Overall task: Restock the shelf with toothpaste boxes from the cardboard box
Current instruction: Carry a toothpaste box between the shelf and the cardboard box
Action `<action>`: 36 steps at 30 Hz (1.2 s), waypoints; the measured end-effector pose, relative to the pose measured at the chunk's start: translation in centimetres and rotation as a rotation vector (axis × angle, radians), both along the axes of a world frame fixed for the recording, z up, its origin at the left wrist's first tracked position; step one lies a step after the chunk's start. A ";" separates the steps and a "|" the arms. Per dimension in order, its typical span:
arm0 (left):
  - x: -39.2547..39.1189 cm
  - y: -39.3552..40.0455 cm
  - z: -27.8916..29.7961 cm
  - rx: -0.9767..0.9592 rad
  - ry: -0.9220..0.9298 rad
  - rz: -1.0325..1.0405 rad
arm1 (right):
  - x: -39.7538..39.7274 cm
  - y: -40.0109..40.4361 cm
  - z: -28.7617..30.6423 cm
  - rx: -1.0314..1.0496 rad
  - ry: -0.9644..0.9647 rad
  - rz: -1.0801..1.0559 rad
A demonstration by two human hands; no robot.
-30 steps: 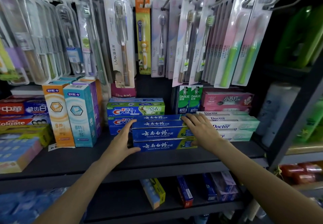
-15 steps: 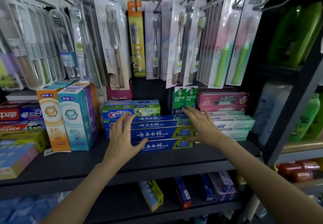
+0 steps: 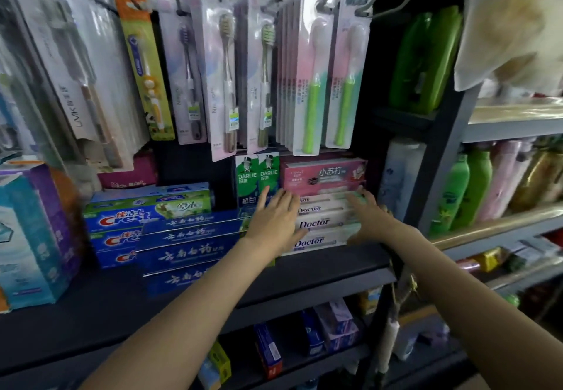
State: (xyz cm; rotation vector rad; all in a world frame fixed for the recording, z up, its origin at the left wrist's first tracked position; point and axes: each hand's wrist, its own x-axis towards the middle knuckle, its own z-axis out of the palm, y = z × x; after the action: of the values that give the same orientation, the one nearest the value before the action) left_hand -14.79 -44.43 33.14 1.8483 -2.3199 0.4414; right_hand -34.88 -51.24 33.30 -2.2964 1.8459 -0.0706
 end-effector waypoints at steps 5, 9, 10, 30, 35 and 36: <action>-0.3 -1.4 -1.3 0.060 -0.065 0.030 | 0.6 -0.1 -1.9 -0.053 0.109 -0.006; 0.7 -1.8 -1.1 0.015 -0.105 -0.016 | 0.2 -0.2 -1.9 -0.134 0.052 0.005; 0.9 -1.9 -0.8 0.019 -0.110 -0.021 | -0.1 -0.4 -1.8 -0.143 0.021 -0.003; 1.0 -3.9 1.2 0.282 -0.082 0.039 | -0.1 -2.3 -1.3 -0.115 -0.017 0.058; 0.4 -3.7 0.6 0.141 0.036 0.055 | 1.1 -1.8 -0.3 -0.141 -0.133 0.071; 0.1 -3.7 0.5 0.116 0.065 0.042 | 1.4 -1.7 -0.3 -0.170 -0.186 0.090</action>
State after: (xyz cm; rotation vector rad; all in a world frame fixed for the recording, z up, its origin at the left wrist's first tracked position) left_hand -14.64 -48.18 33.61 1.9350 -2.3140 0.2527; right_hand -33.48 -52.94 33.04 -2.3873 1.7012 -0.4276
